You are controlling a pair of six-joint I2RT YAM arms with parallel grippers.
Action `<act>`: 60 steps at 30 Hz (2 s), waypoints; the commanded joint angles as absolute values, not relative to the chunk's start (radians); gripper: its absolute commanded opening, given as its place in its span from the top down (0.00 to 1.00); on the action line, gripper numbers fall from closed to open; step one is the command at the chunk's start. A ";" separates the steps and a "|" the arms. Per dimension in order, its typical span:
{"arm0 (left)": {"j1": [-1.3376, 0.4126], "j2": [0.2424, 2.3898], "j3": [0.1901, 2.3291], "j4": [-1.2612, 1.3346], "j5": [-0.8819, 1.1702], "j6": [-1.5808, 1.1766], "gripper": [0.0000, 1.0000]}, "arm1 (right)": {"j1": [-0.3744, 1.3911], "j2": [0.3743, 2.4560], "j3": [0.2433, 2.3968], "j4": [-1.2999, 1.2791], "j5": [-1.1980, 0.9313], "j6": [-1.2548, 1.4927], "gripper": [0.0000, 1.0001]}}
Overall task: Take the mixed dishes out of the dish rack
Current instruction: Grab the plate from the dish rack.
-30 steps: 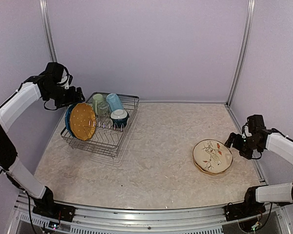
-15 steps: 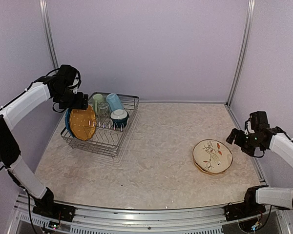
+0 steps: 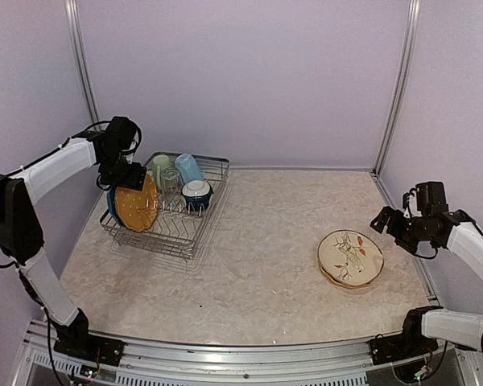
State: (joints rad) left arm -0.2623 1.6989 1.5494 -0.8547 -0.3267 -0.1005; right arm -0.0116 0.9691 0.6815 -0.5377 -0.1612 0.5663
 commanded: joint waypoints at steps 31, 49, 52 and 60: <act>-0.272 1.790 1.634 -0.938 -0.184 -0.119 0.46 | -0.003 0.907 0.652 -0.514 -0.173 0.571 0.00; -0.267 1.853 1.658 -0.951 -0.254 -0.132 0.58 | -0.003 0.909 0.635 -0.490 -0.185 0.582 0.00; -0.266 1.856 1.662 -0.950 -0.264 -0.129 0.63 | -0.003 0.907 0.631 -0.485 -0.188 0.584 0.00; -0.274 1.840 1.657 -0.947 -0.291 -0.125 0.72 | -0.003 0.901 0.617 -0.474 -0.199 0.591 0.00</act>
State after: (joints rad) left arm -0.2630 1.8416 1.6299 -0.9367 -0.2695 -0.1261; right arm -0.0113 0.9184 0.6350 -0.4923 -0.1875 0.5812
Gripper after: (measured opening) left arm 0.299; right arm 0.997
